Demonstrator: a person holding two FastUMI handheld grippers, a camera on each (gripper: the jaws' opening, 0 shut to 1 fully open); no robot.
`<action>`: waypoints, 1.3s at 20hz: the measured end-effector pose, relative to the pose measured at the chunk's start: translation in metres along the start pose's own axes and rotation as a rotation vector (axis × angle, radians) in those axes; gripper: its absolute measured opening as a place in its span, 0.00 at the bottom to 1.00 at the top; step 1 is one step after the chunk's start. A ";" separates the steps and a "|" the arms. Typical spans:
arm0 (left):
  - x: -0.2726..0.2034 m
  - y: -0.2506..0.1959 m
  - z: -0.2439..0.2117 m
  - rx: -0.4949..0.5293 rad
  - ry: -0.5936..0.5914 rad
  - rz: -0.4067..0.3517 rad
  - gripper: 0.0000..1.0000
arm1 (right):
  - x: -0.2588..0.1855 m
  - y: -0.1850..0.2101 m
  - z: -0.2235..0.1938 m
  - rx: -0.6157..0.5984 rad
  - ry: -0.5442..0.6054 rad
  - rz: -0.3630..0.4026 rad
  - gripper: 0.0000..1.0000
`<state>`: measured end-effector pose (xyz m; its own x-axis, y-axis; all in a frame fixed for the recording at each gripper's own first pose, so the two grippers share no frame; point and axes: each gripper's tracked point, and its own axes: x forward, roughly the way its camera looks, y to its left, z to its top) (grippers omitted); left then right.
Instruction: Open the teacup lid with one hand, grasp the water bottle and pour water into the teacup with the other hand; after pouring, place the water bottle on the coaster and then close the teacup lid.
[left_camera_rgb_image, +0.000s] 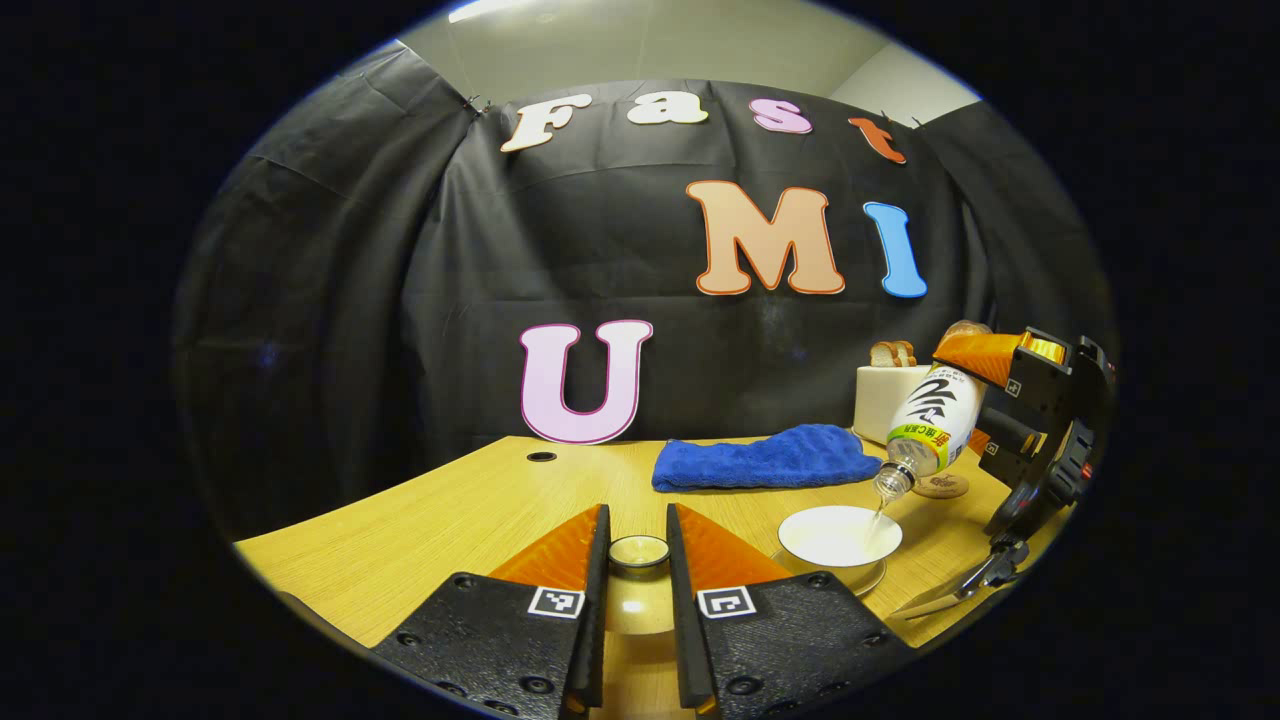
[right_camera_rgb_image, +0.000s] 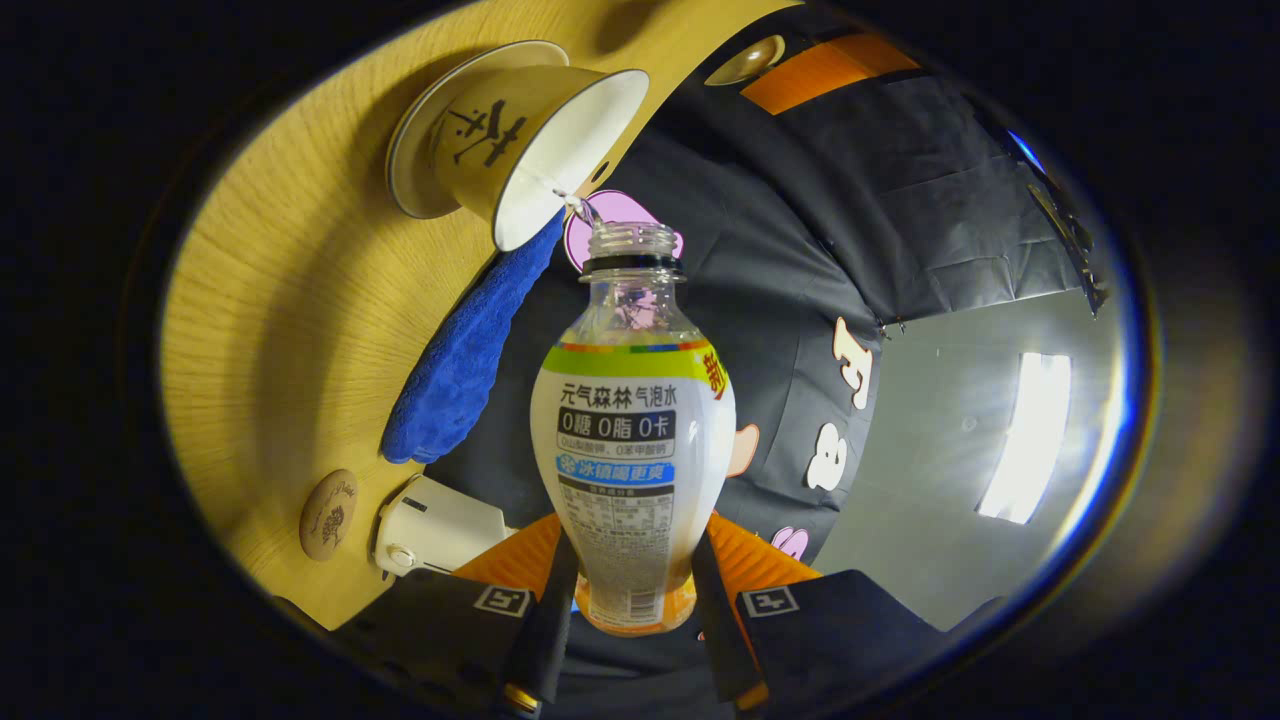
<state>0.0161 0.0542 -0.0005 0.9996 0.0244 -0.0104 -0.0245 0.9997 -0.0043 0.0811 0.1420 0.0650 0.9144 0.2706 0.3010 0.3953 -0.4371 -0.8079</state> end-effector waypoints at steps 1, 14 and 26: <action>0.000 0.000 0.000 0.000 0.000 0.000 0.27 | 0.001 -0.002 0.000 -0.016 -0.005 -0.016 0.59; 0.000 0.000 0.001 0.000 0.000 0.000 0.27 | -0.008 0.017 0.005 0.111 -0.005 0.065 0.65; 0.000 0.000 0.000 0.000 0.000 0.001 0.27 | -0.028 0.062 0.011 0.989 0.128 0.462 0.62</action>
<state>0.0159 0.0540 -0.0001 0.9996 0.0258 -0.0107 -0.0258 0.9997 -0.0043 0.0792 0.1168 0.0012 0.9811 0.1422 -0.1309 -0.1798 0.4227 -0.8883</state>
